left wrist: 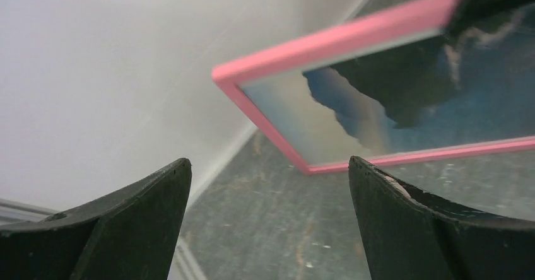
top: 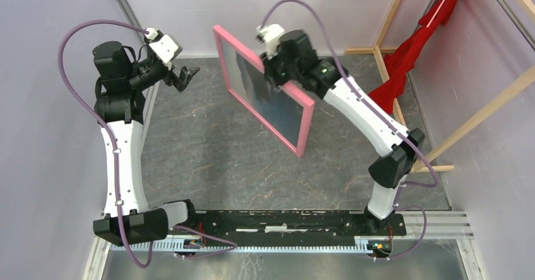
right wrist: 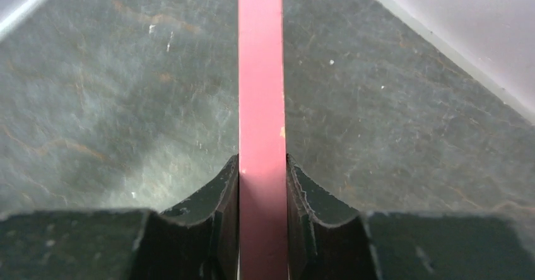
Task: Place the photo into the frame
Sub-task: Turn over the photo frame at the center of the board.
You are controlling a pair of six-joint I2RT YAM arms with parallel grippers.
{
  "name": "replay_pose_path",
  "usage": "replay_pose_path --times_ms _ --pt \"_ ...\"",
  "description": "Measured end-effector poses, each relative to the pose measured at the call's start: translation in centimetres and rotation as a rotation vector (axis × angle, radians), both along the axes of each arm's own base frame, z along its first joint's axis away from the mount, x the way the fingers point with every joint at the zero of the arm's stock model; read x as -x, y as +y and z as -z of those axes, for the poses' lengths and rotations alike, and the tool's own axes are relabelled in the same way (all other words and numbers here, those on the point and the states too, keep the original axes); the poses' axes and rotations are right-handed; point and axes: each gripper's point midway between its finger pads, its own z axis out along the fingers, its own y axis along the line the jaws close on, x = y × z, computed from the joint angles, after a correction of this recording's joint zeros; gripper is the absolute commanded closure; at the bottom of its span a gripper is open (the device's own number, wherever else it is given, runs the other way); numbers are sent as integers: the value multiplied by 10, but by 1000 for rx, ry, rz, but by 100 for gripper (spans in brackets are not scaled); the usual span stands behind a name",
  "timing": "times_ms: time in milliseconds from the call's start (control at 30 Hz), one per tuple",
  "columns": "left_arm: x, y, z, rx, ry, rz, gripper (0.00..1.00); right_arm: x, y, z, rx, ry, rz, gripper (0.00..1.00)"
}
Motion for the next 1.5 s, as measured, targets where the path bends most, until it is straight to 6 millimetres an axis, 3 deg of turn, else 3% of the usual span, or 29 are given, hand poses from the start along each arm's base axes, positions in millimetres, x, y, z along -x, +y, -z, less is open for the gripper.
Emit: replay_pose_path --times_ms 100,200,267,367,500,667,833,933,1067,1200,1400,1467,1500 --pt "3 -3 11 68 89 13 0 -30 -32 7 -153 85 78 100" --pt "4 -4 24 106 165 19 0 -50 -70 10 -248 139 185 100" --pt "5 -4 32 117 199 15 0 -55 -84 12 -277 151 227 100" --pt "7 -2 43 128 243 7 0 -56 -94 11 -337 156 259 100" --pt "9 -1 66 146 340 1 0 -42 -120 22 -446 198 309 100" --pt "2 4 118 160 541 -18 0 -33 -148 65 -579 290 417 100" --pt "0 12 170 169 728 -62 0 -21 -150 103 -630 359 466 100" --pt "7 15 189 169 788 -83 0 -8 -152 130 -658 388 489 100" --pt "15 18 211 162 852 -110 0 25 -160 187 -692 453 537 100" --pt "24 22 235 149 915 -144 0 45 -164 234 -684 508 559 98" --pt "34 29 268 129 967 -191 0 45 -164 255 -693 494 550 86" --pt "38 30 275 127 969 -207 0 42 -163 256 -694 483 541 77" --pt "39 31 277 124 965 -218 0 41 -162 258 -694 481 537 67"
